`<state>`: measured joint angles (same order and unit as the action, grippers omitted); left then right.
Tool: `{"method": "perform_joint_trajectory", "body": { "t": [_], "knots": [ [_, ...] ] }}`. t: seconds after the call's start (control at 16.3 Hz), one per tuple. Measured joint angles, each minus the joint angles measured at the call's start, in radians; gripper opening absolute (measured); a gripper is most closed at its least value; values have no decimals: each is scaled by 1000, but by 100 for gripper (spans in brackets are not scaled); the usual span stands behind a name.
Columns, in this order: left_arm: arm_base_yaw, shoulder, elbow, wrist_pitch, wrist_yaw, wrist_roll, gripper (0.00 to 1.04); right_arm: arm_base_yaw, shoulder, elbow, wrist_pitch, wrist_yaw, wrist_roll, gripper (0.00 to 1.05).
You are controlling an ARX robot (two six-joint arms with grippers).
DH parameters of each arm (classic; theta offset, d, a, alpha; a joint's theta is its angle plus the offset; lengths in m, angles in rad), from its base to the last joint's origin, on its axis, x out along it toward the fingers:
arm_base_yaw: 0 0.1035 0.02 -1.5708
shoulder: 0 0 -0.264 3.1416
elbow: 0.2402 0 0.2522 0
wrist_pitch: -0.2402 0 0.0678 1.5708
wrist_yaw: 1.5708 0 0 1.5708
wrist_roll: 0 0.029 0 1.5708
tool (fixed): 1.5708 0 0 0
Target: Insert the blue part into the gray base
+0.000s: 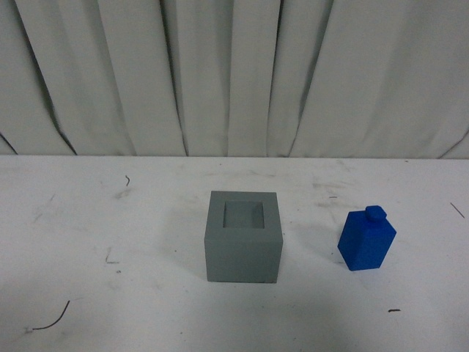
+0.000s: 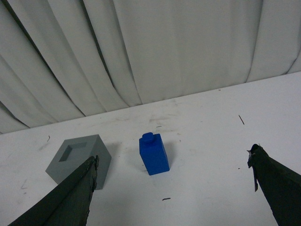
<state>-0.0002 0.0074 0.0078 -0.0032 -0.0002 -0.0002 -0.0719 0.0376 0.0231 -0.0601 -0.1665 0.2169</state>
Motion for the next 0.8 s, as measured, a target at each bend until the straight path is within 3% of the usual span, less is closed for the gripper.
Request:
{"method": "perform_joint_trajectory", "body": {
  "t": [0.8],
  "knots": [
    [0,0,0,0,0,0,98,0,0,0,0,0,0,98]
  ]
}}
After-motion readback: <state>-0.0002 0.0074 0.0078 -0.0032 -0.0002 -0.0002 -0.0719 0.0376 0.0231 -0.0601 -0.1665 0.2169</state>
